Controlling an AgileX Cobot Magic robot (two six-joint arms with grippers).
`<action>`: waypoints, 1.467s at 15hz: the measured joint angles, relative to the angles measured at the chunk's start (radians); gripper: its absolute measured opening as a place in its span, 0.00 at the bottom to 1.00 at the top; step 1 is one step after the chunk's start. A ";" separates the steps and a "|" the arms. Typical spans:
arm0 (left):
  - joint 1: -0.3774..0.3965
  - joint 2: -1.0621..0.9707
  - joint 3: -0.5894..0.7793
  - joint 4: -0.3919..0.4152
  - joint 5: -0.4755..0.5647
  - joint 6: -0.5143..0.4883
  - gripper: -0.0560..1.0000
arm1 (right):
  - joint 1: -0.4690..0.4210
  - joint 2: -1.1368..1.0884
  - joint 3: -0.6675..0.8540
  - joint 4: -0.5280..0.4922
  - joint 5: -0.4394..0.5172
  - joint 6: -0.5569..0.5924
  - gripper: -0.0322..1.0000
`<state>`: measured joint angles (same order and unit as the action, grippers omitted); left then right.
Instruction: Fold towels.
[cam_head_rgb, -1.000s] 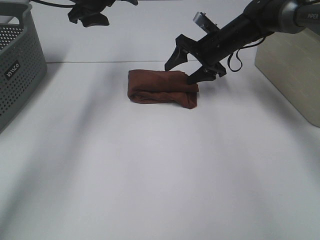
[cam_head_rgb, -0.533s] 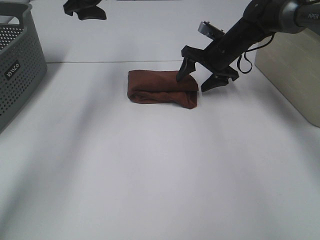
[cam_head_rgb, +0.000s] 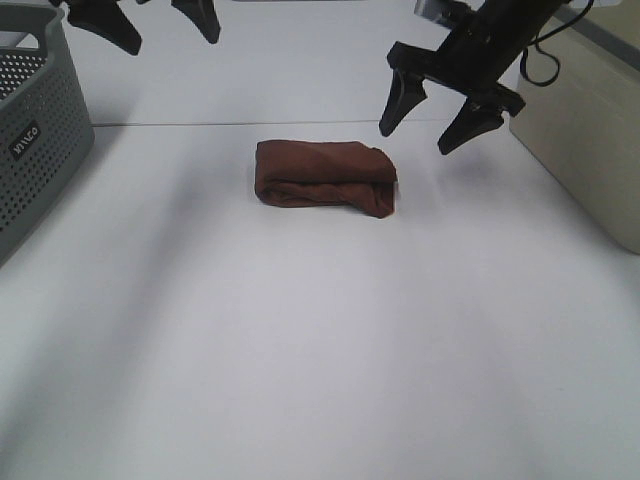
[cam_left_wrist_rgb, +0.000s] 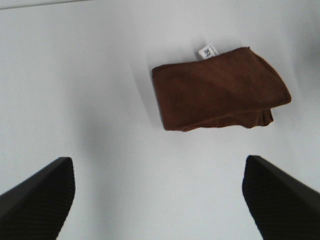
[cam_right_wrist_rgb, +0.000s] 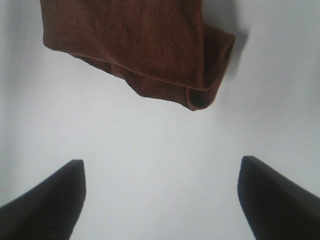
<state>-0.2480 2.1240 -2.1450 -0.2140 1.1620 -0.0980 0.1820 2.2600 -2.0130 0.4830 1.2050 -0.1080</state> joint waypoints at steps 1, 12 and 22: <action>-0.005 -0.023 0.000 0.041 0.034 0.000 0.86 | 0.001 -0.037 0.010 -0.036 -0.001 0.030 0.79; -0.046 -0.649 0.610 0.194 0.051 0.000 0.86 | 0.070 -0.901 0.710 -0.255 0.006 0.118 0.79; -0.046 -1.659 1.396 0.137 0.056 -0.015 0.86 | 0.070 -1.795 1.243 -0.359 0.010 0.078 0.79</action>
<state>-0.2940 0.4650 -0.7490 -0.0770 1.2180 -0.1130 0.2520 0.4650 -0.7700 0.1240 1.2150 -0.0300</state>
